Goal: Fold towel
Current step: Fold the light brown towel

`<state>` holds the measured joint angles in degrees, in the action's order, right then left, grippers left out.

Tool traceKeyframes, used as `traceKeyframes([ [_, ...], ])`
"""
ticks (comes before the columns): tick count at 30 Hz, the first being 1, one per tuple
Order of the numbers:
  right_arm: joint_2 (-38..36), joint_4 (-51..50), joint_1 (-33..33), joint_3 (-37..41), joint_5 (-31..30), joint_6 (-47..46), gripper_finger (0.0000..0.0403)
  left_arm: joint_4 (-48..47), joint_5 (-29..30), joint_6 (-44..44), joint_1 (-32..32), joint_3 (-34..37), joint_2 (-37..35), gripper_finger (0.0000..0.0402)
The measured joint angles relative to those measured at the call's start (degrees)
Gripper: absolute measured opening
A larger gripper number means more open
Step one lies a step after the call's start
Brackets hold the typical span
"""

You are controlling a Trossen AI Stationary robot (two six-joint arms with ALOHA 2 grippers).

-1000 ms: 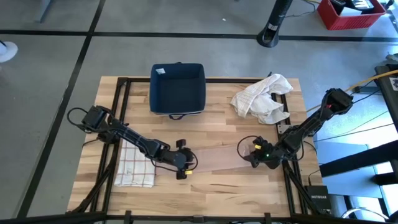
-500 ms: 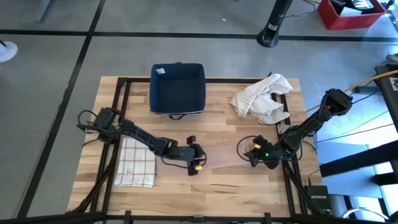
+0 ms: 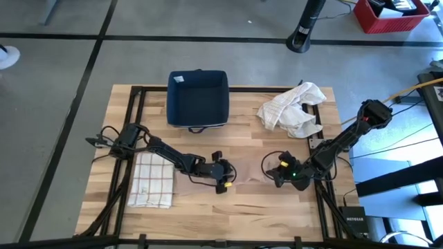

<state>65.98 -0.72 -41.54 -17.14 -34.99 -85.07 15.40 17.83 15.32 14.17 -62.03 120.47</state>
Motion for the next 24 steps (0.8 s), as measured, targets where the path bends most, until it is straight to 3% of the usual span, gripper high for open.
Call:
traceKeyframes([
  [6,0.0,0.5,1.0,-4.7,-5.9,5.0,0.0005,0.8,-0.1,-1.0,0.2,0.2,-0.2,0.0117],
  [13,0.0,0.6,5.6,-10.8,-7.4,22.9,0.0005,0.7,-0.3,-2.0,0.3,0.2,-0.1,0.0117],
  [18,0.0,1.1,9.9,-13.4,-2.3,33.1,0.0003,0.8,-0.3,-2.1,0.4,0.2,-0.1,0.0117],
  [24,0.1,1.9,13.6,-13.5,7.6,37.8,0.0003,0.9,-0.4,-2.1,0.4,0.3,-0.1,0.0117],
])
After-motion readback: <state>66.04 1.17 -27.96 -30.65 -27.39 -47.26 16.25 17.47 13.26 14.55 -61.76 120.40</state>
